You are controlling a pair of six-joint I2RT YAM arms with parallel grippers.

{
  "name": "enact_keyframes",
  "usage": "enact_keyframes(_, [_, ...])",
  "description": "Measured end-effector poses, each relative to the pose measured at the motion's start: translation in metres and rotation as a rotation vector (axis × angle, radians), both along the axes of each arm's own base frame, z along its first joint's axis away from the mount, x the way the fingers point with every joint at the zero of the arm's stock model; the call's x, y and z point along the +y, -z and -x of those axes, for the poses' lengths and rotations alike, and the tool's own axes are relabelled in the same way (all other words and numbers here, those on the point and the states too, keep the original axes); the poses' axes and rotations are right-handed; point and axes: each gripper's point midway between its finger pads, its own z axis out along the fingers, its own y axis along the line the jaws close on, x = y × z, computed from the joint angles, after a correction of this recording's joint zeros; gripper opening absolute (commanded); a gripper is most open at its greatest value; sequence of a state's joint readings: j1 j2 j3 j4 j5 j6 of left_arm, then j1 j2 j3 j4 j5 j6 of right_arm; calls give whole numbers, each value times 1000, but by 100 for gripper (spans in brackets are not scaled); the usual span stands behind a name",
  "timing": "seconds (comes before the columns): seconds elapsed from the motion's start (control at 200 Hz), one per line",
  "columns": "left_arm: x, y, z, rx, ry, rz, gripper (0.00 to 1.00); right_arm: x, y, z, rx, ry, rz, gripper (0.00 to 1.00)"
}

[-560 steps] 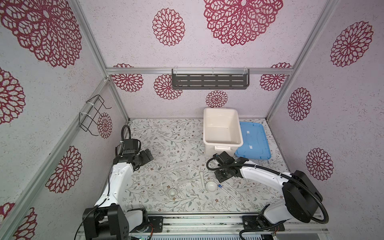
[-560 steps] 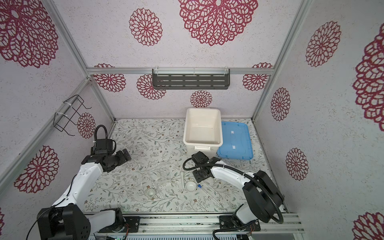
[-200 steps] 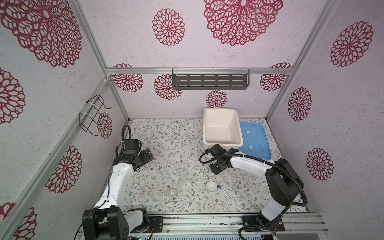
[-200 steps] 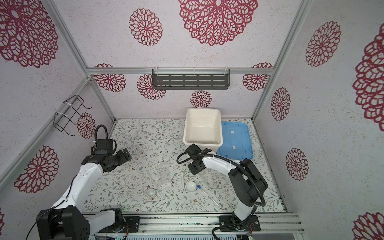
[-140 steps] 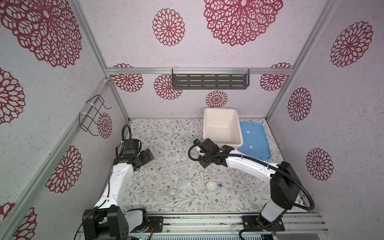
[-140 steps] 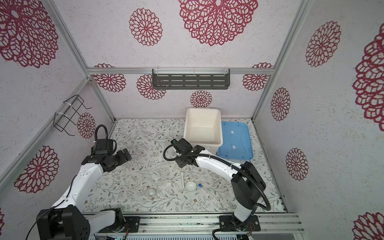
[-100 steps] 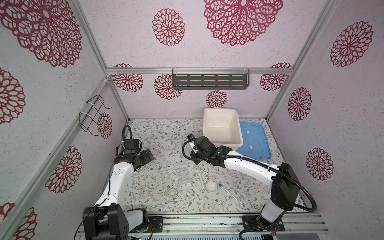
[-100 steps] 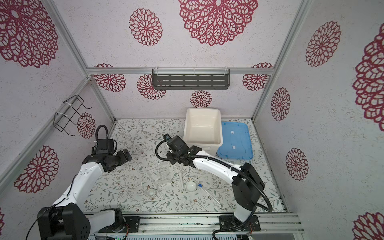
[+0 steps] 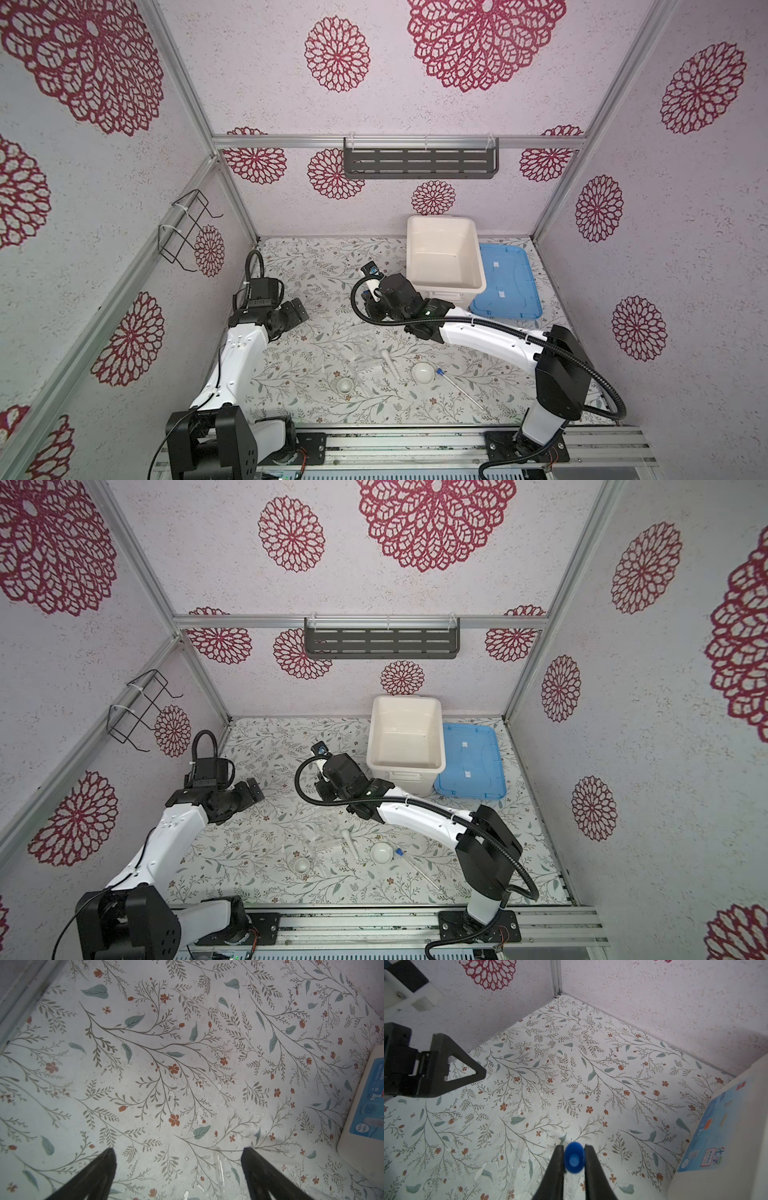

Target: Organize the chemistry lab equipment

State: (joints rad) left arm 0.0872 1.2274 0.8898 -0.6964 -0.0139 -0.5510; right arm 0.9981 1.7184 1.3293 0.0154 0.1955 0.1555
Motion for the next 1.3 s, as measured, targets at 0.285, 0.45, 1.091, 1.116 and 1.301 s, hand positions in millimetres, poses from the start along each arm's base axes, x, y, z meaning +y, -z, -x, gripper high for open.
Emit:
enact_keyframes(0.285, [0,1,0,2,1,0,97,17,-13,8,-59,4,-122,16])
enact_keyframes(0.45, [0,1,0,2,0,0,97,25,-26,10,-80,0,-186,15])
enact_keyframes(1.091, [0,1,0,2,1,0,97,25,24,24,-42,-13,-132,15])
enact_keyframes(1.116, [0,1,0,2,1,0,98,25,24,24,-41,-14,-131,15])
enact_keyframes(1.301, [0,1,0,3,1,0,97,28,30,27,-45,-21,-117,15])
